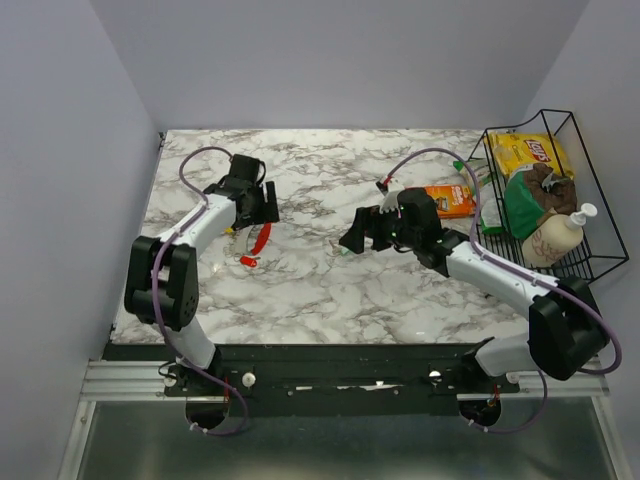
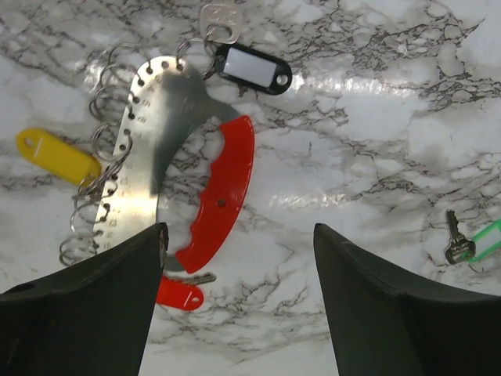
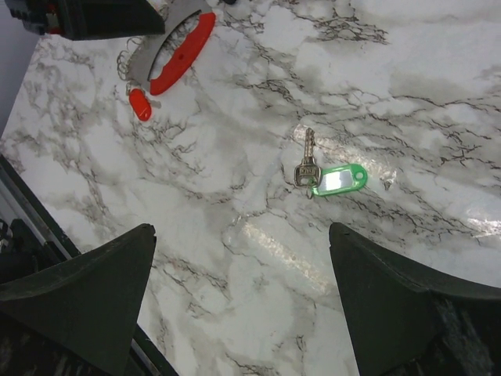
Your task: Put the keys on the keyring
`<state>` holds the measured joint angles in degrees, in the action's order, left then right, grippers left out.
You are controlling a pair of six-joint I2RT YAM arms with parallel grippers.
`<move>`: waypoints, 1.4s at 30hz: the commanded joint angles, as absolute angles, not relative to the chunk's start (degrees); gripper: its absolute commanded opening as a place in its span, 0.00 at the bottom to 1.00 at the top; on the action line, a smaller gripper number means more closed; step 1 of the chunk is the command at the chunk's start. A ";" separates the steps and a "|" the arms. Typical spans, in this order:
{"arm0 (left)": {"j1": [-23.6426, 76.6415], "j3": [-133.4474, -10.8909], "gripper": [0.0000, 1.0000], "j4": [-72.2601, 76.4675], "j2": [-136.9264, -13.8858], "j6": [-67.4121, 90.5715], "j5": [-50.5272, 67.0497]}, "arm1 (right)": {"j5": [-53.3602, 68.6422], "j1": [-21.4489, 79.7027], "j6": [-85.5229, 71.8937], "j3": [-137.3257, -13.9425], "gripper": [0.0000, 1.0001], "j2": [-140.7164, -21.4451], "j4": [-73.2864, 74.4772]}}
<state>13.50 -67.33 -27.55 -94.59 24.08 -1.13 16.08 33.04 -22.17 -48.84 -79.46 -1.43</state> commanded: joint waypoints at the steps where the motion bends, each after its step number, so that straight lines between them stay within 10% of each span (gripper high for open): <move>1: 16.69 -76.09 0.81 -34.70 -101.15 20.30 -5.88 | 15.29 33.13 -20.04 -47.29 1.00 -77.52 -0.18; 42: 20.38 -66.71 0.48 -25.85 -107.49 27.50 5.36 | 8.00 33.13 -17.40 -45.53 1.00 -74.53 3.52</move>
